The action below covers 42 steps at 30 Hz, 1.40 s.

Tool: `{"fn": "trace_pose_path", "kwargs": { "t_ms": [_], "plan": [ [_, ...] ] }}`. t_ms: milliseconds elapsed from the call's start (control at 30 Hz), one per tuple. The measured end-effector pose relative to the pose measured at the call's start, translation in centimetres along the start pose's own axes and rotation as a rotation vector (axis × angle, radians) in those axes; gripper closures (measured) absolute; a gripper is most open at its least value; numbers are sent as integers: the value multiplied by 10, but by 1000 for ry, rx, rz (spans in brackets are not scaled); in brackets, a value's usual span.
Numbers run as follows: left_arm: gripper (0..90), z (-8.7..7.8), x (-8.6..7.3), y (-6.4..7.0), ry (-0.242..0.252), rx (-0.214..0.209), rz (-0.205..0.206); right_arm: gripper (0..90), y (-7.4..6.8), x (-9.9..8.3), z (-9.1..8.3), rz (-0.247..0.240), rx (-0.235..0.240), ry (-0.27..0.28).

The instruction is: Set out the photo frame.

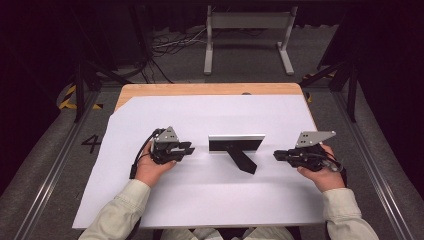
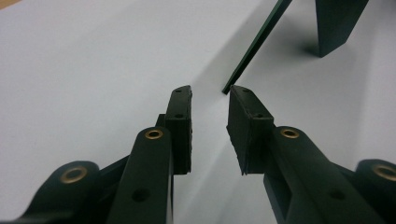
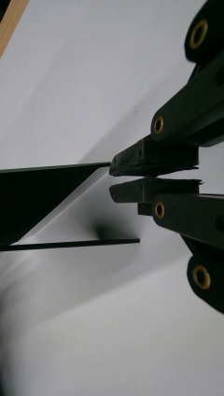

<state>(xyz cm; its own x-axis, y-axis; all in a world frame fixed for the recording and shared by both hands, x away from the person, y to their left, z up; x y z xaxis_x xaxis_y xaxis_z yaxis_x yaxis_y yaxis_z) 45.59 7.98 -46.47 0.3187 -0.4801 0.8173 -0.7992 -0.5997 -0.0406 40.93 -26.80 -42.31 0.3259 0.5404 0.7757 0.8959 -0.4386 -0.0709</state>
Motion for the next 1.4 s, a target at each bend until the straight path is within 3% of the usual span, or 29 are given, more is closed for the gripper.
{"fn": "trace_pose_path", "kwargs": {
  "t_ms": [533, 967, 1400],
  "plan": [
    [739, 16, 11, 7, -7, 10, -10, 850, 2, -2, -5, 6, -25, 10],
    [805, 36, 24, 12, -22, -45, -21, 855, -2, -12, -15, 29, -44, 11],
    [900, 58, 24, 10, -48, -56, -28, 857, -7, -19, -23, 39, -60, 11]
  ]
}}
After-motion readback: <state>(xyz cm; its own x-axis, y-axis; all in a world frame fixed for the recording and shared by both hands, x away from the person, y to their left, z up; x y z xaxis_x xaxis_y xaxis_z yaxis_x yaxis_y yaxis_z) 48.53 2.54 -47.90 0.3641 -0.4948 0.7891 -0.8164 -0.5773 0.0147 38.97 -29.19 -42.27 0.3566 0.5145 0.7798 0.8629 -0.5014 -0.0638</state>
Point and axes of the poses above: each handheld gripper's, and its own axes: z roughly forward along the jaws, x roughly out of its top, y roughly to its right, the point moved 7 cm from there along z, roughly forward along the jaws, and after that the axes turned 9 degrees about x, right-handed, at the moved point
